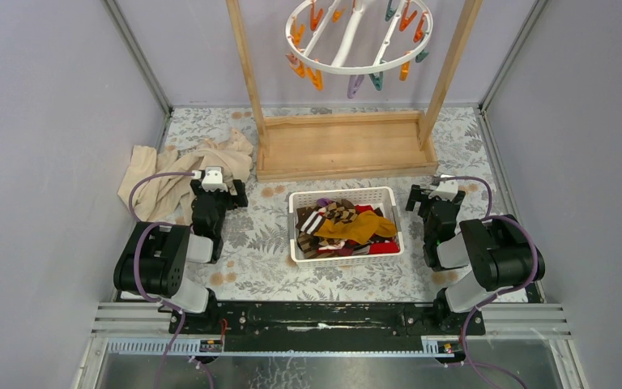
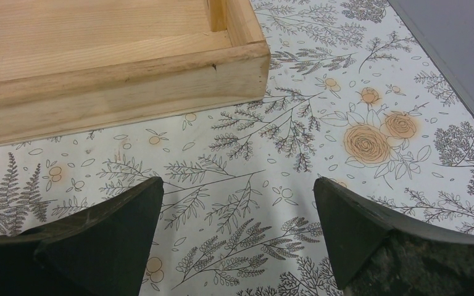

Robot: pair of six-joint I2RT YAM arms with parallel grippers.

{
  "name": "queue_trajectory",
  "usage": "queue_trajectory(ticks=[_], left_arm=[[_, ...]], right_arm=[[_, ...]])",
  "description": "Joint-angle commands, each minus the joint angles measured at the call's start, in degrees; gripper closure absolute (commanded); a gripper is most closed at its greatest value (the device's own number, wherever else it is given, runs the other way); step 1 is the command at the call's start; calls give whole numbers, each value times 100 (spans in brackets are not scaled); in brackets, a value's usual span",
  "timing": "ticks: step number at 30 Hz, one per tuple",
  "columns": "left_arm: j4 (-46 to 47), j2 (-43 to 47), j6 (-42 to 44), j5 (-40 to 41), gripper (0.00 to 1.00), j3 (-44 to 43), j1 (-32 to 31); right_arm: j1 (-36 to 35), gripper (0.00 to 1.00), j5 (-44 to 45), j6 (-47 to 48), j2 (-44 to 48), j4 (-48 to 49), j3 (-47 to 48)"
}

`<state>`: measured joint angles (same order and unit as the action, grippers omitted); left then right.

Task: Remove the socks clipped to the hanger
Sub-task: Reset both arms

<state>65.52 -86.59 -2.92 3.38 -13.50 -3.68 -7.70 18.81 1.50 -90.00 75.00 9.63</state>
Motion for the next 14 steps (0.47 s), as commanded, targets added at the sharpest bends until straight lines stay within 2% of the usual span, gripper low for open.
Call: queue_trajectory(ticks=[1,14], left_arm=[[190,-41,11,93,1,-110,52],[190,-38,15,92,2,-109,52]], right_arm=[[23,0,-30,70,87,57,178],[58,0,-62,27,96,-188,294]])
